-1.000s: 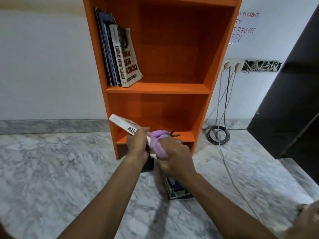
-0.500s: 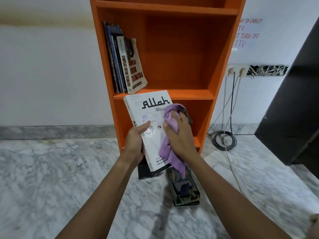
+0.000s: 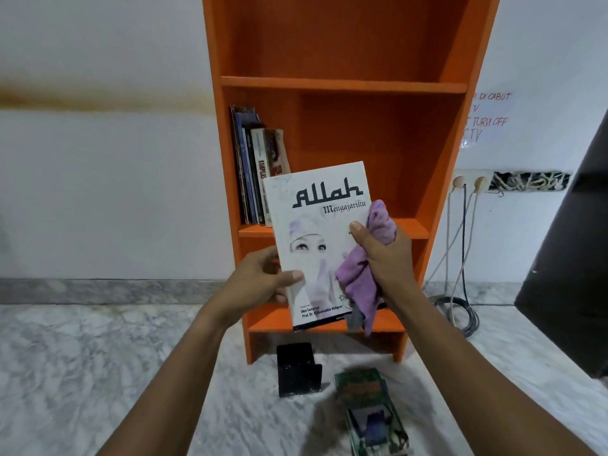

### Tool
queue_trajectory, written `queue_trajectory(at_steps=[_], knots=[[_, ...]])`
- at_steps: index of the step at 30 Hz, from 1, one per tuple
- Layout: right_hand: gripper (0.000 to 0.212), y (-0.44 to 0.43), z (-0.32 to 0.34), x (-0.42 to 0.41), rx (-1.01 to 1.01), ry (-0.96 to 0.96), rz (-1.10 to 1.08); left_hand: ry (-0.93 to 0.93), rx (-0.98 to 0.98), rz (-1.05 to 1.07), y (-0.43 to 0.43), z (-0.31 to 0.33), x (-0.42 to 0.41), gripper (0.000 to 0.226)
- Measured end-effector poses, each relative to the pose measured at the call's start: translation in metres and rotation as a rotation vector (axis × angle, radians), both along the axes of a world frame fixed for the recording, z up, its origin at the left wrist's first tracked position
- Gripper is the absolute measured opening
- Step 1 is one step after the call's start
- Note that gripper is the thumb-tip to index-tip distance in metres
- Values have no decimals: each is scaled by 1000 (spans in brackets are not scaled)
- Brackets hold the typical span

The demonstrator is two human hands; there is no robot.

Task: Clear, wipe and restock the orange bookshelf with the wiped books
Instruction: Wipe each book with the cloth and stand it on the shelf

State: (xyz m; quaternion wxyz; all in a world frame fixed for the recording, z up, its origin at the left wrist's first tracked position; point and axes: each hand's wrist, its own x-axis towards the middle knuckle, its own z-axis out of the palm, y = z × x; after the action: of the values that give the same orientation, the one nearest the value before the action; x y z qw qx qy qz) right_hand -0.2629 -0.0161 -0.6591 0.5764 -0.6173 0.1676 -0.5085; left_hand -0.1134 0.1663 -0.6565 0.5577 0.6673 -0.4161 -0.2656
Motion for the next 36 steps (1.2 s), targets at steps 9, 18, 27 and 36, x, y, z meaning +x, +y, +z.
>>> queue_trajectory(at_steps=[9, 18, 27, 36], knots=[[29, -59, 60, 83, -233, 67, -581, -183, -180, 324, -81, 27, 53, 32], [49, -91, 30, 149, -247, 159, -397, -462, -121, 828, -176, 36, 105, 21], [48, -92, -12, 169, -220, 247, -289, -543, -35, 892, -175, 26, 125, 33], [41, -79, -15, 155, -196, 284, -240, -514, 51, 841, -171, 24, 122, 41]])
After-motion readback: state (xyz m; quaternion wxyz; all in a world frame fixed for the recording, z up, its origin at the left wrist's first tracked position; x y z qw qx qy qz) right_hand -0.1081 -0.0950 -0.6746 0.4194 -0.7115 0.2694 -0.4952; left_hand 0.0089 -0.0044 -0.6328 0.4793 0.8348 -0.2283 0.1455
